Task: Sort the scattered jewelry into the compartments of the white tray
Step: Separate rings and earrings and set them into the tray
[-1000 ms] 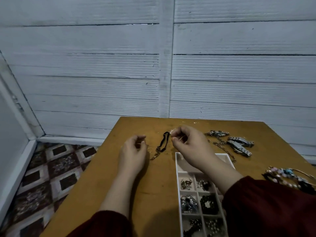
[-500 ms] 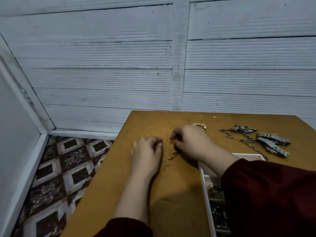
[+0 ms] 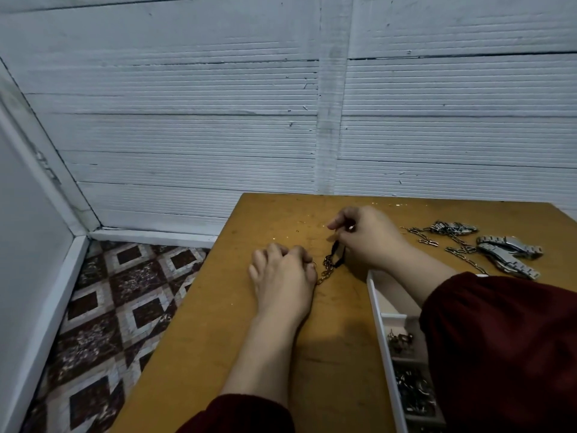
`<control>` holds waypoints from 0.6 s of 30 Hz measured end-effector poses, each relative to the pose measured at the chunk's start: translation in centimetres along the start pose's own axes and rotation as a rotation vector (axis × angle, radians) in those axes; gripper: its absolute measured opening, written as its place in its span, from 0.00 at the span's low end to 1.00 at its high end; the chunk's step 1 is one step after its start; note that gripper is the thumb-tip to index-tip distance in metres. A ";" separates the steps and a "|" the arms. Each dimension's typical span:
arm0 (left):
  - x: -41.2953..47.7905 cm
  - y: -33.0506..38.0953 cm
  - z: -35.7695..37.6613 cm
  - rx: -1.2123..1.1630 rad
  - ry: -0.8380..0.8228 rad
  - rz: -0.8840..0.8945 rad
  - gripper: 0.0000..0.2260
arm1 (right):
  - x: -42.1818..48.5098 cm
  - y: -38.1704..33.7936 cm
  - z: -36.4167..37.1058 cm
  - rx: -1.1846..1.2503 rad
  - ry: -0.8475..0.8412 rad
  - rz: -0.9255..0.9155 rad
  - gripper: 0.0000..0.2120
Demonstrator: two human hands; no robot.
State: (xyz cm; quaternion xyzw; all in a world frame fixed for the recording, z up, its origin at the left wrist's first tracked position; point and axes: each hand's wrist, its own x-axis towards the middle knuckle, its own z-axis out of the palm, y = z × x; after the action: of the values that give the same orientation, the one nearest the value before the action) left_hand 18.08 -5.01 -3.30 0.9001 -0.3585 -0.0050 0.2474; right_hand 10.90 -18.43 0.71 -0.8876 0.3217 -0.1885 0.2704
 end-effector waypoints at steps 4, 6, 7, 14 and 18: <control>0.0 0.2 0.1 -0.015 -0.020 -0.038 0.12 | -0.4 0.1 0.0 -0.017 -0.019 -0.004 0.09; 0.1 0.2 0.1 -0.036 -0.042 -0.064 0.12 | -0.5 0.2 0.1 -0.017 -0.026 -0.008 0.08; 0.1 0.2 0.1 -0.045 -0.047 -0.072 0.12 | -0.6 0.2 0.2 -0.016 -0.026 -0.010 0.08; 0.1 0.1 0.0 -0.147 0.001 0.014 0.04 | -1.1 -0.1 0.0 -0.116 -0.126 -0.064 0.06; 0.3 -0.1 -0.1 -0.210 0.029 -0.007 0.01 | -1.7 -0.6 -0.4 -0.248 -0.232 -0.114 0.05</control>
State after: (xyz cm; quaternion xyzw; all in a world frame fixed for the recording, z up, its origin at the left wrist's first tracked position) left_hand 18.35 -5.09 -3.25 0.8705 -0.3492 -0.0305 0.3454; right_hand 9.76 -17.06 1.14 -0.9467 0.2582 -0.0587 0.1833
